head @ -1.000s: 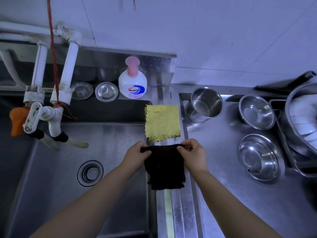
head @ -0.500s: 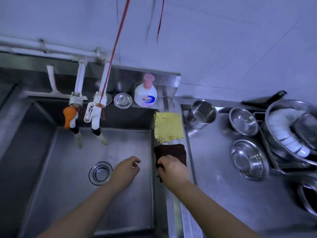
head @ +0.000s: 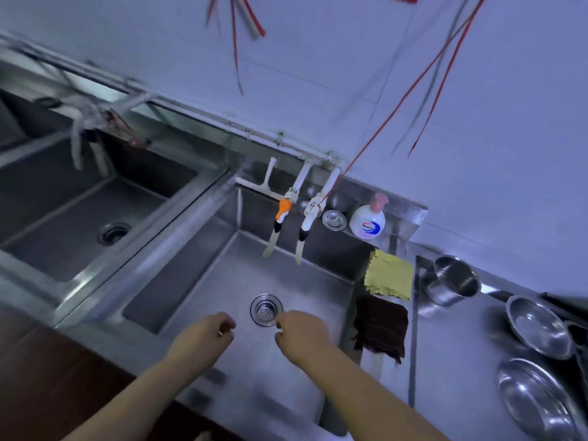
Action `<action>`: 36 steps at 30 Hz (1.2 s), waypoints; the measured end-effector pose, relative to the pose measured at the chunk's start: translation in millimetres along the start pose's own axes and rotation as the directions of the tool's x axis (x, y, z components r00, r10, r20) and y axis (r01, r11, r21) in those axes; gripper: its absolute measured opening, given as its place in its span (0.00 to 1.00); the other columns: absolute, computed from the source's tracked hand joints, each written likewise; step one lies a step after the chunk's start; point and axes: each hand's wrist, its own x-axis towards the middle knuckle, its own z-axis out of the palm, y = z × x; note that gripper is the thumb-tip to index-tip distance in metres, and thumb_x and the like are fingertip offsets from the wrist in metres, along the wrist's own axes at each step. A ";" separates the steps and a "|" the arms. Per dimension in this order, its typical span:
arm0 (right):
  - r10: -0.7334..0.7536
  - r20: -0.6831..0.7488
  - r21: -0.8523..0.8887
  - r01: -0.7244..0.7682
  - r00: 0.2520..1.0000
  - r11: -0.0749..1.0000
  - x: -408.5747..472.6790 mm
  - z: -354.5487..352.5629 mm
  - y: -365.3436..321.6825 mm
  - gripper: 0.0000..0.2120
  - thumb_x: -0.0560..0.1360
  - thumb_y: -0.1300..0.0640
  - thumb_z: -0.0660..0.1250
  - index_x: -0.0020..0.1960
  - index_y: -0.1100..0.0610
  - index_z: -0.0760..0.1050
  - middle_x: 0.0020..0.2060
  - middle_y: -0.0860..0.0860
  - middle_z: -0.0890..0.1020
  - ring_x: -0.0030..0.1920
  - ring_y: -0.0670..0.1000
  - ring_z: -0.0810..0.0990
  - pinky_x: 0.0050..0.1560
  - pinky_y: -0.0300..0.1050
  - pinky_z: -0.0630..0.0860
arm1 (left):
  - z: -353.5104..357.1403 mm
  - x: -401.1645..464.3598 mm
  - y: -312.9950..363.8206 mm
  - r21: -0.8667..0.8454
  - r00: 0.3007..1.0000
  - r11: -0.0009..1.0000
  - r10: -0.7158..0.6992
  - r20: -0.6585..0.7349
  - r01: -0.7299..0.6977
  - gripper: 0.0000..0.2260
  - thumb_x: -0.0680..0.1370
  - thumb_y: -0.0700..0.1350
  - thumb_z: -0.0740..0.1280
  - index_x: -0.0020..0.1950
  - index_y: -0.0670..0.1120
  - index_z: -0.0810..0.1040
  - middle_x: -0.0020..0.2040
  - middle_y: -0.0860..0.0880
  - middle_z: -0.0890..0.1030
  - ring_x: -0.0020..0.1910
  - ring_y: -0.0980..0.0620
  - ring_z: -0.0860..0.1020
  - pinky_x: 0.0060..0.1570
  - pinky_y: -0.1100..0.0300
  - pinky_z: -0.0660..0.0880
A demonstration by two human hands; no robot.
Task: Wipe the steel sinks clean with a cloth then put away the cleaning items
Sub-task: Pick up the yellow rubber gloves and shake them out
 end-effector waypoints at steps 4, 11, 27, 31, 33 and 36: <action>-0.133 0.030 -0.035 0.134 0.991 0.990 16.8 -15.4 -87.5 0.12 0.75 0.60 0.56 0.34 0.54 0.59 0.33 0.51 0.66 0.36 0.56 0.67 0.30 0.44 0.56 | -58.9 -35.5 -61.8 0.024 0.991 0.997 -0.065 -0.119 0.068 0.09 0.77 0.50 0.62 0.57 0.54 0.76 0.54 0.57 0.79 0.52 0.56 0.77 0.46 0.62 0.70; -0.354 -0.002 -0.133 0.351 0.935 0.927 75.7 -14.3 -267.3 0.08 0.75 0.59 0.56 0.48 0.57 0.73 0.45 0.54 0.78 0.39 0.55 0.71 0.33 0.45 0.62 | -160.9 -78.3 -201.2 -0.026 0.940 0.988 -0.152 -0.305 0.151 0.09 0.75 0.50 0.64 0.55 0.54 0.77 0.53 0.56 0.80 0.53 0.55 0.77 0.49 0.62 0.70; -0.599 0.009 -0.176 0.591 0.801 0.787 227.0 8.4 -674.2 0.11 0.76 0.48 0.59 0.55 0.51 0.74 0.53 0.52 0.80 0.53 0.58 0.78 0.48 0.47 0.73 | -396.5 -138.7 -537.1 -0.254 0.751 0.888 -0.460 -0.473 0.384 0.05 0.73 0.49 0.68 0.48 0.57 0.78 0.44 0.58 0.80 0.47 0.58 0.79 0.45 0.62 0.73; -0.620 0.011 -0.167 0.613 0.784 0.772 286.6 5.5 -728.4 0.11 0.76 0.48 0.59 0.55 0.50 0.74 0.53 0.51 0.80 0.53 0.56 0.78 0.46 0.45 0.72 | -438.1 -106.6 -585.6 -0.265 0.760 0.875 -0.483 -0.435 0.404 0.05 0.74 0.48 0.67 0.48 0.57 0.77 0.46 0.57 0.80 0.47 0.58 0.78 0.48 0.60 0.74; -0.643 0.013 -0.153 0.637 0.766 0.756 320.6 3.0 -762.3 0.11 0.76 0.48 0.59 0.54 0.50 0.75 0.51 0.51 0.80 0.52 0.55 0.78 0.46 0.45 0.72 | -467.5 -88.0 -610.8 -0.256 0.748 0.873 -0.487 -0.450 0.415 0.05 0.74 0.49 0.67 0.50 0.55 0.78 0.48 0.57 0.80 0.48 0.59 0.78 0.48 0.61 0.74; -0.674 0.013 -0.133 0.669 0.739 0.731 377.3 -5.7 -820.2 0.10 0.76 0.49 0.60 0.52 0.51 0.75 0.51 0.51 0.81 0.52 0.54 0.78 0.45 0.45 0.72 | -521.9 -60.3 -649.2 -0.269 0.705 0.857 -0.515 -0.488 0.439 0.06 0.75 0.49 0.67 0.51 0.54 0.78 0.49 0.57 0.81 0.48 0.59 0.78 0.47 0.61 0.72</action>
